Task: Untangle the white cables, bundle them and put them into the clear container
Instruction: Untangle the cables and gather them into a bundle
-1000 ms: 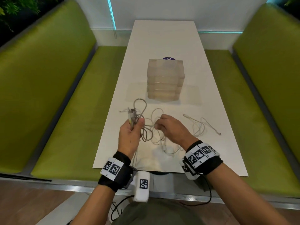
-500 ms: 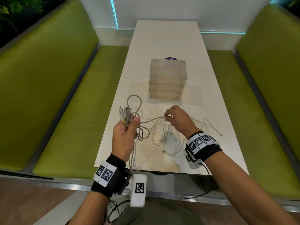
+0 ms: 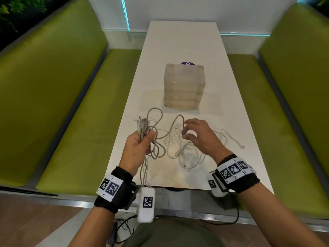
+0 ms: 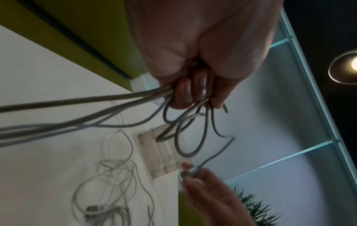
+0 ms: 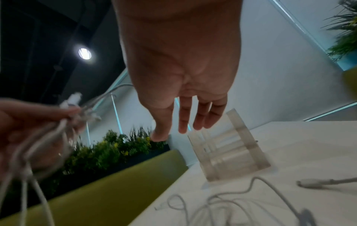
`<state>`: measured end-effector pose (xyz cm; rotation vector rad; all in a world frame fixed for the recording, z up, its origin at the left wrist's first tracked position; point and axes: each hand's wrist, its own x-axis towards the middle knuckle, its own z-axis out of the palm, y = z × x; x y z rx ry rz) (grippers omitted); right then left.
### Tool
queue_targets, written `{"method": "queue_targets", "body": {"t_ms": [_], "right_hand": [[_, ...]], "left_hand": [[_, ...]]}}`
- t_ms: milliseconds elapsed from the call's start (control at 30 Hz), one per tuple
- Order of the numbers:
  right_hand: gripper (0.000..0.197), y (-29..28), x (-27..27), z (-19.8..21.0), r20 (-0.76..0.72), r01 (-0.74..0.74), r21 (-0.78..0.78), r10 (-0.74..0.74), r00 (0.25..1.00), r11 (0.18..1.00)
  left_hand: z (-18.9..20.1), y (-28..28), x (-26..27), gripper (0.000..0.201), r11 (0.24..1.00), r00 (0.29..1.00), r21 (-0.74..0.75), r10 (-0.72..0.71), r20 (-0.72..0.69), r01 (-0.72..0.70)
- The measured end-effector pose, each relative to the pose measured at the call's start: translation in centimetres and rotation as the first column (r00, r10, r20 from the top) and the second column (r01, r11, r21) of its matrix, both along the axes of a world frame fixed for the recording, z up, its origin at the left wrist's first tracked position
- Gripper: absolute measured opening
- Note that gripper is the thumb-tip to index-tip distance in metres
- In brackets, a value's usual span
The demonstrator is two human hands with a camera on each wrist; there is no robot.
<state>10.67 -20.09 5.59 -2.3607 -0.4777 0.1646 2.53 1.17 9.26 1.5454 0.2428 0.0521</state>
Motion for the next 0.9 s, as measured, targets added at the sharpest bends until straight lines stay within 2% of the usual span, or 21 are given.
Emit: {"method": "queue_targets", "body": {"t_ms": [67,167,267,333,400,533,633,700,767,900], "right_hand": [[0.004,0.0,-1.4,2.1,-0.099,-0.103,0.181,0.122,0.988,0.978],[0.009,0.5,-3.2,4.8,-0.251,-0.202,0.419,0.327,0.911,0.885],[0.013,1.1,-4.1,5.7,-0.315,-0.148,0.584,0.391,0.865,0.798],[0.014,1.3,-4.4,5.8,-0.340,-0.085,0.645,0.385,0.858,0.759],[0.015,1.3,-4.7,5.6,-0.343,-0.032,0.663,0.342,0.875,0.748],[0.016,1.0,-4.7,4.5,-0.353,0.091,0.680,0.216,0.911,0.728],[0.017,0.5,-4.8,3.9,-0.405,0.139,0.662,0.195,0.893,0.736],[0.018,0.8,-5.1,3.6,-0.427,0.108,0.613,0.213,0.879,0.783],[0.020,1.5,-5.6,3.1,-0.435,0.076,0.576,0.227,0.871,0.814],[0.017,2.4,-6.1,2.3,-0.480,0.165,0.619,0.204,0.853,0.768]], "left_hand": [[-0.2,0.2,-0.1,0.030,0.994,0.994,0.045,-0.097,-0.052,0.099],[-0.4,0.0,-0.5,0.025,0.953,0.951,0.087,-0.276,-0.138,0.290],[-0.4,-0.5,-0.9,0.028,0.870,0.861,0.092,-0.454,-0.229,0.484],[-0.4,-0.6,-1.0,0.021,0.829,0.820,0.117,-0.501,-0.277,0.546],[-0.6,-0.6,-1.1,0.012,0.826,0.817,0.113,-0.509,-0.272,0.552],[-1.0,-0.4,-1.5,0.027,0.907,0.890,0.039,-0.403,-0.214,0.420],[-1.4,0.0,-1.4,0.034,0.947,0.928,-0.038,-0.319,-0.194,0.318],[-1.4,-0.1,-1.3,0.032,0.947,0.931,-0.033,-0.320,-0.178,0.319],[-1.3,-0.5,-1.2,0.013,0.931,0.920,0.030,-0.356,-0.164,0.365],[-1.4,-0.7,-1.0,0.024,0.915,0.910,0.089,-0.373,-0.183,0.393]]}}
